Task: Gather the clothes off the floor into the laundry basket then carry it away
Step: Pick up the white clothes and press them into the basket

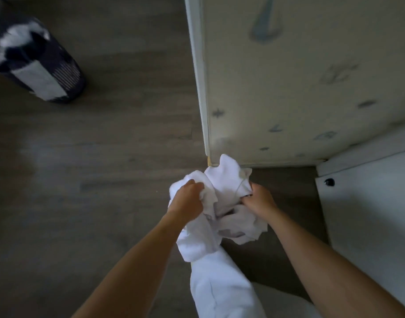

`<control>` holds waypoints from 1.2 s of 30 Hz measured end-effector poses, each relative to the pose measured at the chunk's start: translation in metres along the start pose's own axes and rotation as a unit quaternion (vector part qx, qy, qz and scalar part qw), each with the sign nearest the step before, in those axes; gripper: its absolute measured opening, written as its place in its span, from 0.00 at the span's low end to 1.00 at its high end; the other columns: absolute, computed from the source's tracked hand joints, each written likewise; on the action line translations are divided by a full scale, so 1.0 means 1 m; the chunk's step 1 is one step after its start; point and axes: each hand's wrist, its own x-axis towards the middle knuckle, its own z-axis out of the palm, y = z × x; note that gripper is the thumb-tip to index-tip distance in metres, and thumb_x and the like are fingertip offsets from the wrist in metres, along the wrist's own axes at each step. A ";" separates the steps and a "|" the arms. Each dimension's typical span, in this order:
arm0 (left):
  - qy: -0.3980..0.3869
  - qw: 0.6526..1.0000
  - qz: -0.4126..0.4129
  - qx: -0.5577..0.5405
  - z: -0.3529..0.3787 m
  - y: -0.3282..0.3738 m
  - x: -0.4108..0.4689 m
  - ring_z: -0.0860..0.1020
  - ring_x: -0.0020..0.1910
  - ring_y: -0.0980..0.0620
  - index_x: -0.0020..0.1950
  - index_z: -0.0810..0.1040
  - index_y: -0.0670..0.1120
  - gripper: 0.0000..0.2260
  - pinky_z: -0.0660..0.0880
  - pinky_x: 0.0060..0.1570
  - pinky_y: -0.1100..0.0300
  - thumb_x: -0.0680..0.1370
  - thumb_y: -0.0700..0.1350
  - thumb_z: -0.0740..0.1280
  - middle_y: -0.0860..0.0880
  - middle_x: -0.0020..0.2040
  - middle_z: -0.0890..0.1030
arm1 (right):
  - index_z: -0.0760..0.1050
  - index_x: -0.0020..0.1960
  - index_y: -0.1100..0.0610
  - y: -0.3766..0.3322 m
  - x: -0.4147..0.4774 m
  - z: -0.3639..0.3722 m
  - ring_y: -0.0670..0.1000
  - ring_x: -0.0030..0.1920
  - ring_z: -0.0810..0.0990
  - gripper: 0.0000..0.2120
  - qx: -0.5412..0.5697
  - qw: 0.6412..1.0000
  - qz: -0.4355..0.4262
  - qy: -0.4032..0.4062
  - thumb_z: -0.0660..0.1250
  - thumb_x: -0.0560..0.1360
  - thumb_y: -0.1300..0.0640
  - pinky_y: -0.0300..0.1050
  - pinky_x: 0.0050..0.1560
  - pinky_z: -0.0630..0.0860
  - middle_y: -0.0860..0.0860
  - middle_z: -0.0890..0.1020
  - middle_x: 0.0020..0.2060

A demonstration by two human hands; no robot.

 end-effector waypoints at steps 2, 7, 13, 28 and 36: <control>0.016 1.000 -0.018 -0.007 -0.059 0.026 -0.039 0.77 0.51 0.38 0.50 0.77 0.40 0.08 0.68 0.43 0.56 0.72 0.36 0.62 0.41 0.53 0.77 | 0.76 0.59 0.51 -0.050 -0.060 -0.027 0.53 0.49 0.78 0.13 -0.004 1.000 -0.026 -0.014 0.64 0.75 0.56 0.42 0.47 0.70 0.50 0.80 0.47; 0.082 0.994 -0.043 -0.055 -0.193 0.082 -0.131 0.79 0.48 0.37 0.44 0.78 0.40 0.11 0.73 0.42 0.54 0.70 0.47 0.63 0.41 0.47 0.81 | 0.77 0.58 0.48 -0.164 -0.198 -0.066 0.55 0.53 0.79 0.15 0.014 0.994 -0.096 -0.041 0.66 0.72 0.55 0.43 0.52 0.73 0.53 0.82 0.56; 0.157 0.982 -0.029 -0.100 -0.314 0.101 -0.214 0.77 0.42 0.41 0.37 0.72 0.46 0.11 0.70 0.40 0.56 0.73 0.51 0.68 0.43 0.41 0.79 | 0.75 0.63 0.50 -0.281 -0.297 -0.093 0.56 0.56 0.79 0.26 -0.030 0.984 -0.164 -0.063 0.70 0.65 0.51 0.49 0.56 0.77 0.53 0.80 0.57; 0.317 0.946 0.022 -0.061 -0.587 -0.062 -0.242 0.72 0.37 0.49 0.40 0.76 0.41 0.11 0.64 0.35 0.58 0.72 0.49 0.72 0.48 0.37 0.75 | 0.76 0.60 0.52 -0.597 -0.321 -0.032 0.50 0.47 0.77 0.16 -0.118 0.925 -0.361 0.001 0.65 0.74 0.52 0.43 0.47 0.72 0.51 0.79 0.49; 0.358 0.932 0.024 -0.054 -0.706 -0.159 -0.231 0.69 0.34 0.53 0.36 0.71 0.45 0.12 0.64 0.31 0.62 0.72 0.46 0.72 0.53 0.31 0.71 | 0.76 0.57 0.55 -0.745 -0.290 0.009 0.53 0.49 0.78 0.15 -0.120 0.887 -0.445 0.027 0.66 0.72 0.54 0.43 0.46 0.72 0.52 0.80 0.49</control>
